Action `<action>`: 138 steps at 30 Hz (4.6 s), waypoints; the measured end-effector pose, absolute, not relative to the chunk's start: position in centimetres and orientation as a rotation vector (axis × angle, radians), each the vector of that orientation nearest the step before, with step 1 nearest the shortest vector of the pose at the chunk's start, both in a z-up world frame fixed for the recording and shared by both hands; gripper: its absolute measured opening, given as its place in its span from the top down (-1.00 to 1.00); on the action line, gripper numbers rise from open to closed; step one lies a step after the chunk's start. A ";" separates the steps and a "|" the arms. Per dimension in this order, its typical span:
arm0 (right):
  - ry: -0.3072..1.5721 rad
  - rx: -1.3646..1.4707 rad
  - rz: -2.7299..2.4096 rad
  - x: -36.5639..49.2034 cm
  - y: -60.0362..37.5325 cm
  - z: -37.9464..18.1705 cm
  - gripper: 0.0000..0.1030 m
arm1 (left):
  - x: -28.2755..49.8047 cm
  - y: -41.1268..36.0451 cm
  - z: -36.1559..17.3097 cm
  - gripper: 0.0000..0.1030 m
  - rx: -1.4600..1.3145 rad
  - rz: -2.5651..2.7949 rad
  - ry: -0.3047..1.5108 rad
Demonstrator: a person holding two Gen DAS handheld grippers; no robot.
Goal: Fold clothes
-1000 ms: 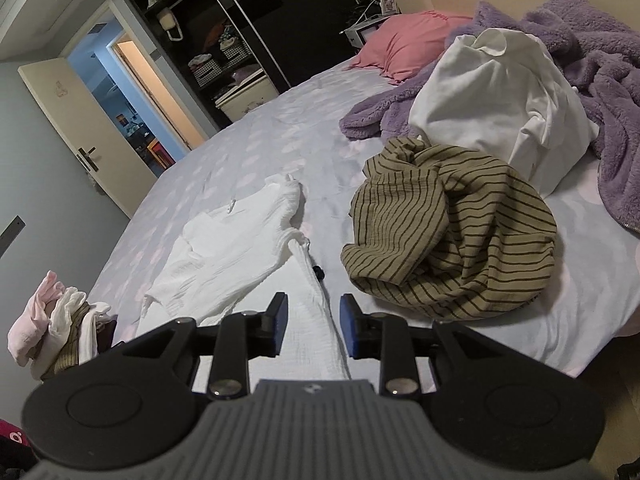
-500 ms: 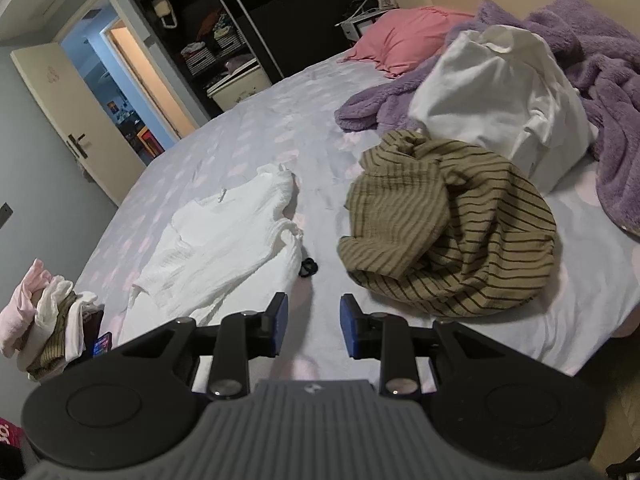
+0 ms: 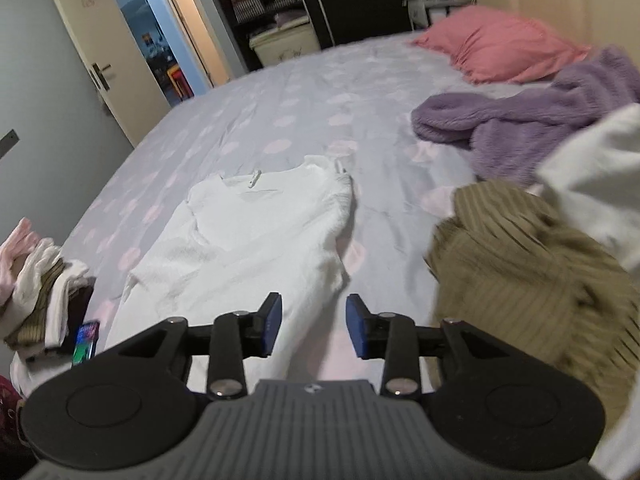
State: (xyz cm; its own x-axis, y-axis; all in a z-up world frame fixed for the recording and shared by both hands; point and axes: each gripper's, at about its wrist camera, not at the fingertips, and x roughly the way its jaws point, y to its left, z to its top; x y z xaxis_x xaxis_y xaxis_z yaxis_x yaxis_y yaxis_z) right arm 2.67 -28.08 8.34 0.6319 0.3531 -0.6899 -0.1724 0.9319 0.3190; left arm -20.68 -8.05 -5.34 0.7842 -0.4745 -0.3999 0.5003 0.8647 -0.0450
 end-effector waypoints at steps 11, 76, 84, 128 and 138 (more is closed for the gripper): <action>0.944 0.116 0.406 26.3 -24.0 -0.3 0.13 | -18.6 -3.1 -6.4 0.88 -0.072 -0.502 0.478; 1.097 -0.008 0.406 37.4 6.6 2.5 0.80 | -22.3 22.5 -7.7 0.88 -0.816 0.120 0.543; 1.140 -0.114 0.450 36.8 14.0 -2.2 0.67 | -23.4 22.9 -9.7 0.88 -0.822 0.149 0.623; 0.896 0.285 0.425 -10.3 -13.8 -2.3 0.13 | 4.9 16.7 -1.8 0.59 -0.173 -0.186 0.712; 0.971 0.319 0.479 -10.5 -11.0 -7.4 0.13 | 11.5 16.5 -6.7 0.46 -0.163 -0.154 0.858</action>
